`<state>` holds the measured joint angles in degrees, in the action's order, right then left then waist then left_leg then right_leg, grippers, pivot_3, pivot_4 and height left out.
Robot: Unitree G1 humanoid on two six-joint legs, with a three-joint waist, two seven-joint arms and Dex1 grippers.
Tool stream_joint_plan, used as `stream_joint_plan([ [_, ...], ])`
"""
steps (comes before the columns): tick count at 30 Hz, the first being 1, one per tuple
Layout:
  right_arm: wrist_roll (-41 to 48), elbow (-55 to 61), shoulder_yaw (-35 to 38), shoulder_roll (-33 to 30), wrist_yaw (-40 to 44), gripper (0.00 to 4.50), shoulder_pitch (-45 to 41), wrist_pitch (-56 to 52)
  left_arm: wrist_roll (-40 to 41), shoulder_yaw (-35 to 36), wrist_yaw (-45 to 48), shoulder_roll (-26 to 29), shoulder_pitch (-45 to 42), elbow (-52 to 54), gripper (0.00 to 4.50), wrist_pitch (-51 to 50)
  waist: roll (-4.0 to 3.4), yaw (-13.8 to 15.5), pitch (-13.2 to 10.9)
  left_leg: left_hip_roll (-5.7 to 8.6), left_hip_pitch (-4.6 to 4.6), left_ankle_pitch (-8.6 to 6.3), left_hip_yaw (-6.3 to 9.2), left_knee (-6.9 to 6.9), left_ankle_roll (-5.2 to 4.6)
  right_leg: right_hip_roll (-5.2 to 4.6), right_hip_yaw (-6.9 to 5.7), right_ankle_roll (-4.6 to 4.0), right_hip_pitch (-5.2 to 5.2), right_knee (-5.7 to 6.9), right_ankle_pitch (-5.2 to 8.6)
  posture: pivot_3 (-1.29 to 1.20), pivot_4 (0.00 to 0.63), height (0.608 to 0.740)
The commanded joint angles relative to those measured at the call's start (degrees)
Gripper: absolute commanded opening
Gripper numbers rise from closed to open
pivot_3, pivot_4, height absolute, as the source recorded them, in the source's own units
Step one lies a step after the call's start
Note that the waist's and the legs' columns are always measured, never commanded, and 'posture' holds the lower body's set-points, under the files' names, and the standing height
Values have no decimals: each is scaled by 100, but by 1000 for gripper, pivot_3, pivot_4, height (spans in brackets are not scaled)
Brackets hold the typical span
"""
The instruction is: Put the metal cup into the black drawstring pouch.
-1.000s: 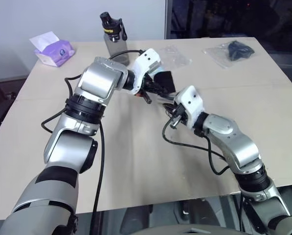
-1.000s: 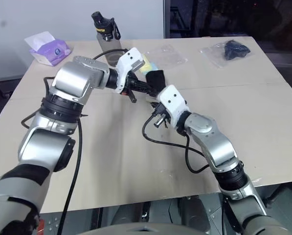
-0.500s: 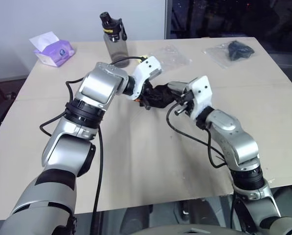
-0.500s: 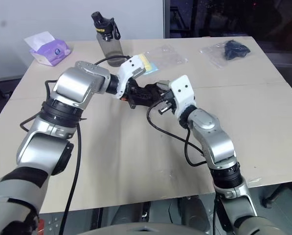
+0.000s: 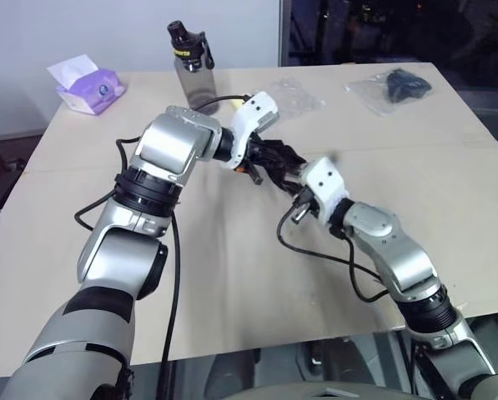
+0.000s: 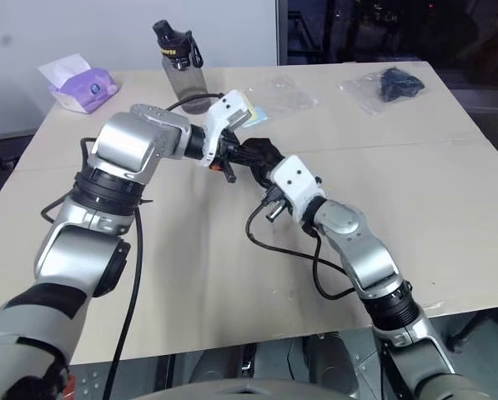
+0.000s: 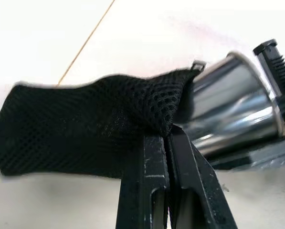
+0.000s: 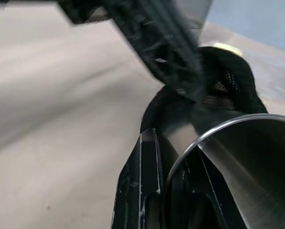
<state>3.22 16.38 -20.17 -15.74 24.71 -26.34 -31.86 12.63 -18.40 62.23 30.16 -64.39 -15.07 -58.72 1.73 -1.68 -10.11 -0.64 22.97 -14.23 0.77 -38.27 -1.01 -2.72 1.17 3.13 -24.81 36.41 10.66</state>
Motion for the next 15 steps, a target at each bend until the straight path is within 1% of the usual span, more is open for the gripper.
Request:
stream_joint_plan([
  [1,-357,-220,-146,-33,40,73,-266,580,251,217,55,18,-96,384,0,-164,0,-16,0,0,0,0,0,0,0,0,0,0,0,0,0,0,150,740],
  [6,-531,-843,-32,296,-186,73,-463,1021,526,188,145,123,32,783,0,-358,0,-50,0,0,0,0,2,0,0,0,1,0,0,0,0,0,150,740],
  [10,-891,-1432,-220,218,-84,73,-612,1346,939,253,356,239,92,1144,0,-673,-1,-69,0,0,-1,0,-2,1,0,0,4,0,-1,1,0,0,150,740],
  [15,-949,-1754,-36,513,-263,73,-827,1646,1201,215,472,390,99,1271,0,-884,-1,-72,0,0,-5,0,-2,1,0,0,6,-1,-1,4,0,0,150,740],
])
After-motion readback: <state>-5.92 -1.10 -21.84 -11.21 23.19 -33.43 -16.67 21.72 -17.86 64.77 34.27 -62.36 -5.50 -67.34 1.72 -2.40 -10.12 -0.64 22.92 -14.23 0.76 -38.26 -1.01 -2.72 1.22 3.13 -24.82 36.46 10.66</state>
